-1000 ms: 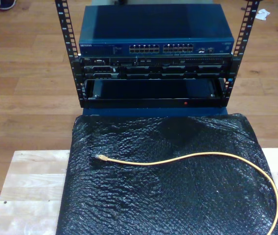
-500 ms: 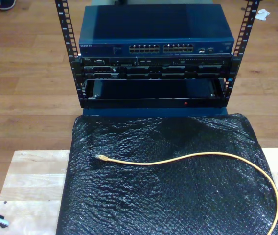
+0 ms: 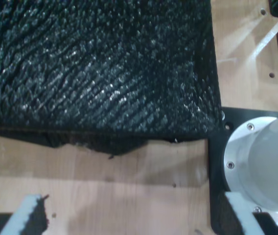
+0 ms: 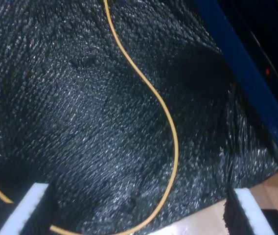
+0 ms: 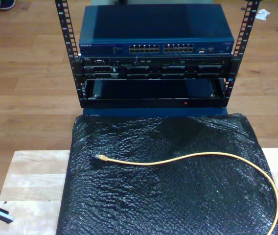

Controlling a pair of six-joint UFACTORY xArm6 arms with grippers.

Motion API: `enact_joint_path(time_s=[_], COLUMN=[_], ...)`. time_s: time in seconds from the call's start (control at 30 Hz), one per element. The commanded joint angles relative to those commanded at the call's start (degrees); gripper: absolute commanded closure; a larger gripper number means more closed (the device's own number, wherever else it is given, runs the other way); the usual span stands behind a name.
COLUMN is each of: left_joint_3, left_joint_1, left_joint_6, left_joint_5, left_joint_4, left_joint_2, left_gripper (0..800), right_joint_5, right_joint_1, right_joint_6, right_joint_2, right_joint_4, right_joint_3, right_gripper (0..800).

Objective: Grab the cable and plug it in

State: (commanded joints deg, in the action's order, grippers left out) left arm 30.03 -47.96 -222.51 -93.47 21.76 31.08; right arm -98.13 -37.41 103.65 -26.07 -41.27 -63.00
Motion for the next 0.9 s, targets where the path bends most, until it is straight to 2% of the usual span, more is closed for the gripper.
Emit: enact_joint_path(time_s=[0.2, 0.9], left_joint_3=[-0.7, -1.8], left_joint_1=[0.0, -0.1], left_joint_6=[-0.1, -0.2], left_joint_5=[0.2, 0.6], left_joint_4=[1.1, 1.1], left_joint_2=[-1.1, -1.1], left_gripper=[0, 0], right_joint_5=[3.3, 18.7], right_joint_1=[6.5, 26.7], right_joint_6=[-3.3, -12.5], right_joint_2=[-0.1, 4.6], right_joint_4=[0.1, 0.0], right_joint_3=[-0.2, 0.3], right_gripper=[2, 4])
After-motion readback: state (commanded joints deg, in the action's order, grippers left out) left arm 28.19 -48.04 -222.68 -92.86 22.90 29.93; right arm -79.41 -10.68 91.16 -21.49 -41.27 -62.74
